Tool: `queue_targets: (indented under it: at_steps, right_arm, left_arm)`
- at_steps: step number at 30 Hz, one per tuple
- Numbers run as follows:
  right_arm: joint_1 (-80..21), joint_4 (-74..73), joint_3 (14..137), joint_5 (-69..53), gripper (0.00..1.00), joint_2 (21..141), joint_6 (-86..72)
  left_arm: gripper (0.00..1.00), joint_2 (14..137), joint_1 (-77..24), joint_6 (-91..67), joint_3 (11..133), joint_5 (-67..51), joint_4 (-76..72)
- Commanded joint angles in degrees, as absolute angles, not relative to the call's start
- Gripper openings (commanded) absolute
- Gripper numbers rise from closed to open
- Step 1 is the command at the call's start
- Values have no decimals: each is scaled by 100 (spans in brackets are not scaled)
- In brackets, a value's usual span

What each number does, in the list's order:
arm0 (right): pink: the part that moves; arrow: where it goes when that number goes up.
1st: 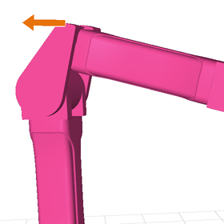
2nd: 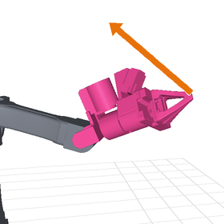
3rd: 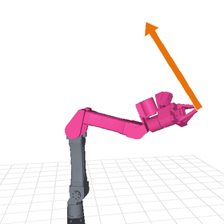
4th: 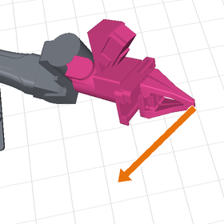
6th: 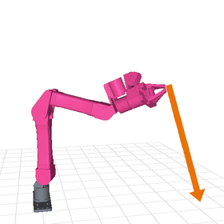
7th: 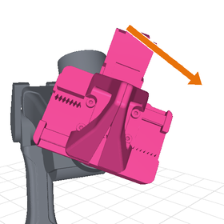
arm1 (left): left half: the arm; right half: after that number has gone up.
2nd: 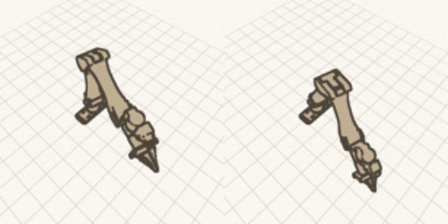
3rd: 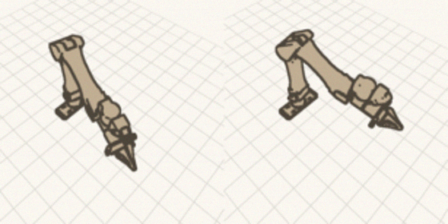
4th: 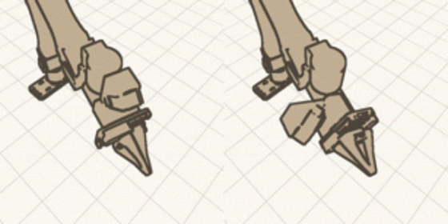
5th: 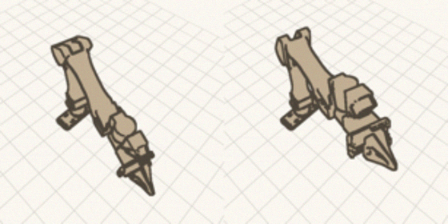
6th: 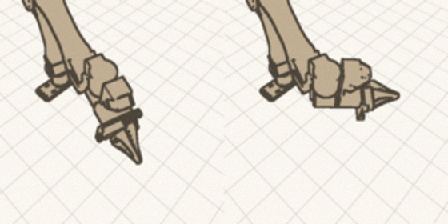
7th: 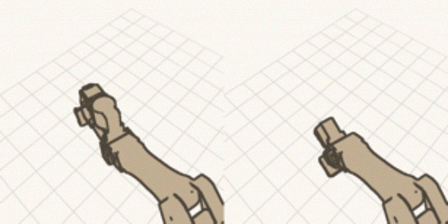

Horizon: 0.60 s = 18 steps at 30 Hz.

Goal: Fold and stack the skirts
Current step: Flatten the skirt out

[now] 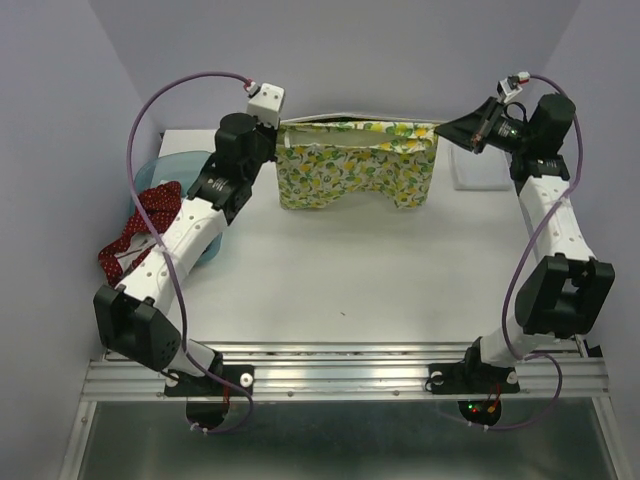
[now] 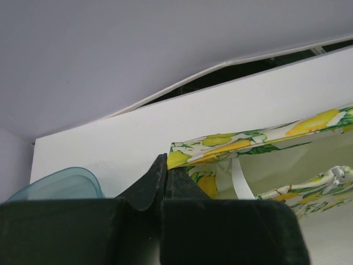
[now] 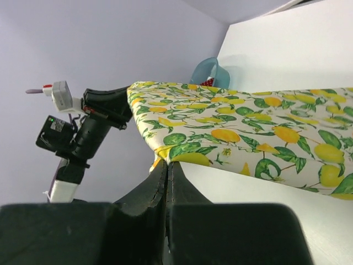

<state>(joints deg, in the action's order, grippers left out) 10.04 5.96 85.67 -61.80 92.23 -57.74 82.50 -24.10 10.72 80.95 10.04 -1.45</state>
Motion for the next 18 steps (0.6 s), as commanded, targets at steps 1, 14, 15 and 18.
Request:
queue_targets:
  at_steps: [1,14,15,18]
  right_arm:
    - [1362,423,8193,-6099,1,8378,-5038]
    - [1362,-2926,7541,-5670,1,5564,-3049]
    - [1362,-2988,7506,-5582,1,5416,-3102]
    - [1362,-3286,7287,-5082,1,5300,-3427]
  left_arm:
    - [0,7534,-2180,1635,7964,1864,351]
    - [0,4984,-2197,1336,7242,511,2715]
    - [0,4844,-2197,1336,7320,379,2890]
    - [0,4851,-2197,1292,7444,290,3172]
